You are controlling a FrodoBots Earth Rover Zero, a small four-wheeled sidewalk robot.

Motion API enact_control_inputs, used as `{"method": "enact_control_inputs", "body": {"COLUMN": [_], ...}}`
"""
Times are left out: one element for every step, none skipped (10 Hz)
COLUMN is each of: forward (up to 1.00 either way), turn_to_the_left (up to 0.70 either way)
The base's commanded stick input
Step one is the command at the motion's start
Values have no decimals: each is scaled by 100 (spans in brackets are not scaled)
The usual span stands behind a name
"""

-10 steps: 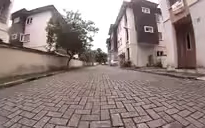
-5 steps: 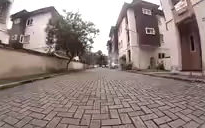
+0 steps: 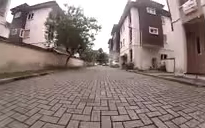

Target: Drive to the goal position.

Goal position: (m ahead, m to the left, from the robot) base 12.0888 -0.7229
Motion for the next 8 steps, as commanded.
{"method": "enact_control_inputs", "body": {"forward": [70,70,70,70,70,70,70,70], "turn_to_the_left": [0,0,0,0,0,0,0,0]}}
